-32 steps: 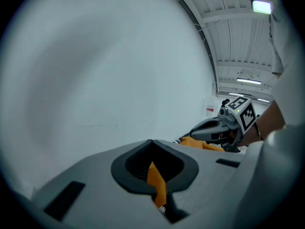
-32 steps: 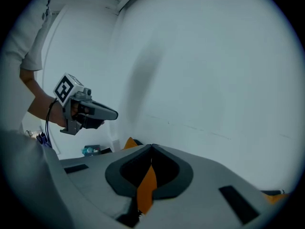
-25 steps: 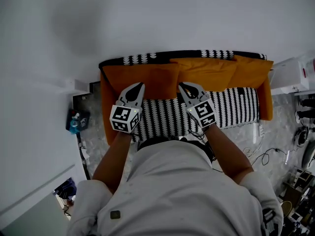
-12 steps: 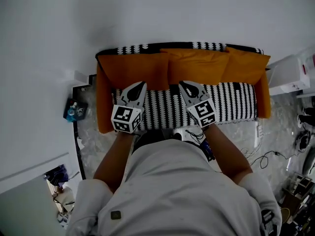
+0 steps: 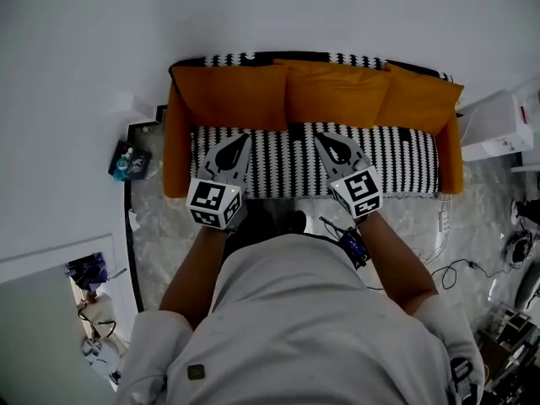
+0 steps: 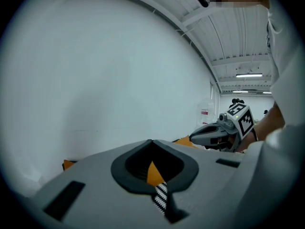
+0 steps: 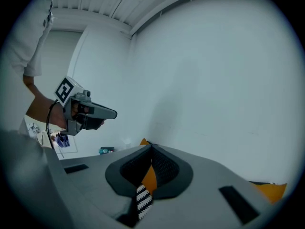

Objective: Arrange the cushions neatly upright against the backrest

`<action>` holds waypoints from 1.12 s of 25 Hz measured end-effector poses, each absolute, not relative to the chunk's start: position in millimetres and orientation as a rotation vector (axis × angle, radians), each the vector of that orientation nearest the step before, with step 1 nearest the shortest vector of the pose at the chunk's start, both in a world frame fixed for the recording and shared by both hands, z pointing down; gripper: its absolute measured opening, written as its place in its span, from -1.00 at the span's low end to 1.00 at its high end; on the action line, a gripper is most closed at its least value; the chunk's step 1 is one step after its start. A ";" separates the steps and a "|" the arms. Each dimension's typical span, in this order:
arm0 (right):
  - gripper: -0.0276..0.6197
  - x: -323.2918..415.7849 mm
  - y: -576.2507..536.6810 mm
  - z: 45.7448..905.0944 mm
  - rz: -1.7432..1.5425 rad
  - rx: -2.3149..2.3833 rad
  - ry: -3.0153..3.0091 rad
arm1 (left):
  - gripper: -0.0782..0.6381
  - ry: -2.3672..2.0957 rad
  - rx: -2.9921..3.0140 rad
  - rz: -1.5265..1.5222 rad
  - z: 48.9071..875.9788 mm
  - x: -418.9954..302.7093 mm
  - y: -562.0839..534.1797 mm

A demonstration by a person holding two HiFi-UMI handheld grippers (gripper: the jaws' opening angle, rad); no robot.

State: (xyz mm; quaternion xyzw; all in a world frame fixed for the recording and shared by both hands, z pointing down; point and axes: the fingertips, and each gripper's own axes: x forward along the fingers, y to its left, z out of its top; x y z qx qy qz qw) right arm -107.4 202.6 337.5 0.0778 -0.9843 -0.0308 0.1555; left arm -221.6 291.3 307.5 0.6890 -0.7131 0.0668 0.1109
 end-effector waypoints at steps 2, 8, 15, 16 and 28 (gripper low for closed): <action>-0.83 -98.3 215.7 335.3 -0.099 0.229 -2.820 | -0.76 -2.095 2.042 0.200 299.6 -217.4 303.1; -0.83 -82.9 253.0 325.4 -0.102 0.290 -2.831 | -0.76 -2.069 2.125 0.204 279.2 -206.7 336.7; -0.83 -78.7 322.1 311.4 -0.100 0.381 -2.831 | -0.76 -2.018 2.208 0.210 267.1 -206.7 412.0; -0.83 -79.6 333.5 309.1 -0.102 0.389 -2.832 | -0.76 -2.018 2.214 0.208 265.0 -209.4 424.1; -0.83 -78.4 447.0 279.8 -0.150 0.495 -2.853 | -0.76 -1.943 2.373 0.211 249.4 -202.4 520.1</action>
